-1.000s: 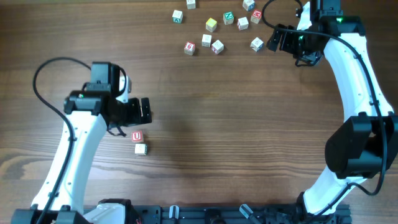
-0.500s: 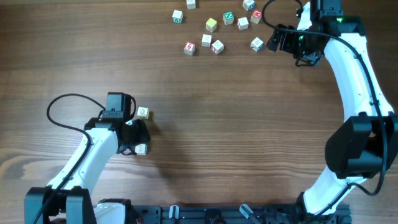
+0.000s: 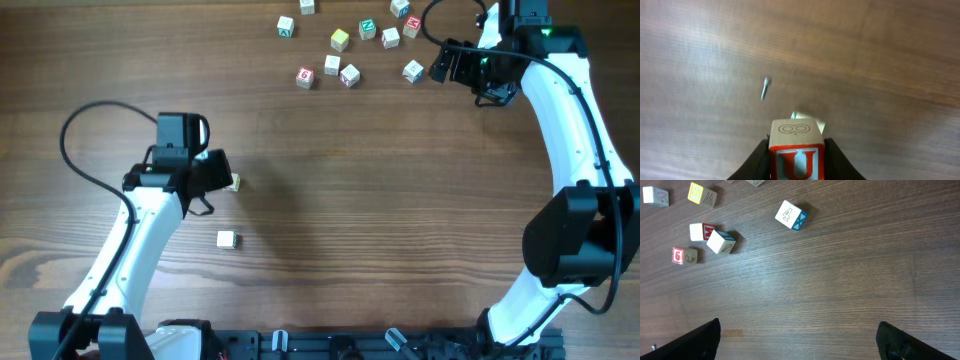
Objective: Form a tower
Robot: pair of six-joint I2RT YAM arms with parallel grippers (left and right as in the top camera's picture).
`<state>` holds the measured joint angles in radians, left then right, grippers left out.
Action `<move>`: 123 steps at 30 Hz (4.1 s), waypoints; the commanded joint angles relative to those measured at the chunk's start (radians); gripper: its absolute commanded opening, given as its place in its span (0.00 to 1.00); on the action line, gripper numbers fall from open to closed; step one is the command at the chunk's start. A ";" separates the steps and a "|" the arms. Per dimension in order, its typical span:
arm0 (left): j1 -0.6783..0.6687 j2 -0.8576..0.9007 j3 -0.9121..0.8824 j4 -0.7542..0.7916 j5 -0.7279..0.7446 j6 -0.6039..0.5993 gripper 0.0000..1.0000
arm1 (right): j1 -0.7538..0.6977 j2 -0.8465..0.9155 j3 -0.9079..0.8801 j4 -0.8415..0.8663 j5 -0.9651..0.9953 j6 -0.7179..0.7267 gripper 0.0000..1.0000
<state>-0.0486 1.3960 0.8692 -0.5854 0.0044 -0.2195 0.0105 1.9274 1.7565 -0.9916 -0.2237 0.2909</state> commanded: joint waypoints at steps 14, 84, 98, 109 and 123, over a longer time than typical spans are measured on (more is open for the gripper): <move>0.001 0.126 0.021 0.007 0.056 0.317 0.24 | 0.005 0.014 0.002 0.001 0.007 0.000 0.99; 0.000 -0.018 -0.198 -0.170 0.116 0.106 0.55 | 0.005 0.014 0.002 0.001 0.007 0.000 1.00; 0.000 -0.018 -0.193 -0.095 0.080 0.107 0.16 | 0.005 0.014 0.002 0.004 0.022 0.000 1.00; 0.000 -0.022 -0.053 -0.364 0.141 -0.484 1.00 | 0.005 0.014 0.002 0.005 0.029 -0.002 1.00; -0.072 -0.022 -0.335 -0.053 0.117 -0.578 0.82 | 0.005 0.014 0.002 0.007 0.045 -0.002 1.00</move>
<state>-0.1165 1.3552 0.5793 -0.6155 0.1532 -0.7803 0.0105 1.9274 1.7565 -0.9867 -0.1970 0.2905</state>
